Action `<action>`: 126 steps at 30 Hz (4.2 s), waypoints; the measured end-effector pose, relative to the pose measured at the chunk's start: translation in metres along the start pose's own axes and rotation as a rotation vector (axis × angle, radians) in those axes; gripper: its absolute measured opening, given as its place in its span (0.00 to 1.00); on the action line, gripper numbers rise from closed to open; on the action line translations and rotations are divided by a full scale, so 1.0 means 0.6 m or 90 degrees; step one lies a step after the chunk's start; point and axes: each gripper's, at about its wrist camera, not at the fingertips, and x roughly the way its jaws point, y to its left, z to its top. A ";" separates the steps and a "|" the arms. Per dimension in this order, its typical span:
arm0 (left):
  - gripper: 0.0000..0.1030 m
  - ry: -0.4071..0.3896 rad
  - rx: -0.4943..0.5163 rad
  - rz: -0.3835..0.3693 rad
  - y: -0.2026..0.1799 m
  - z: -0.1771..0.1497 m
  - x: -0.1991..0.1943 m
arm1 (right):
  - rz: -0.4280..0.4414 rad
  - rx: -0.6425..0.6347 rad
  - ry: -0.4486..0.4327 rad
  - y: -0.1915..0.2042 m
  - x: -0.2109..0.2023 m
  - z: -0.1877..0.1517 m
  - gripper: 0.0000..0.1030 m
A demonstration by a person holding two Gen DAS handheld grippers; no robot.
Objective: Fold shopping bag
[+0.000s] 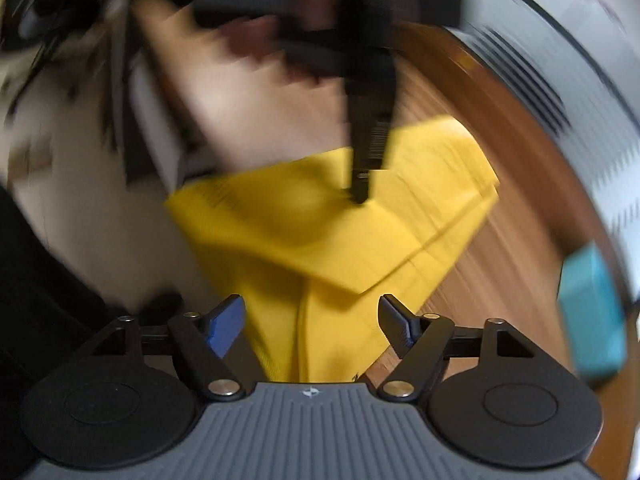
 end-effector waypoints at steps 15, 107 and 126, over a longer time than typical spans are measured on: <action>0.08 -0.018 0.018 0.008 -0.002 -0.008 -0.007 | -0.201 -0.396 -0.051 0.087 0.060 -0.044 0.21; 0.20 -0.123 0.030 0.161 -0.048 -0.038 -0.158 | 0.395 0.574 0.102 -0.345 0.180 -0.035 0.00; 0.11 0.051 0.119 0.129 -0.049 -0.017 -0.002 | 0.380 0.418 0.038 -0.320 0.157 -0.024 0.00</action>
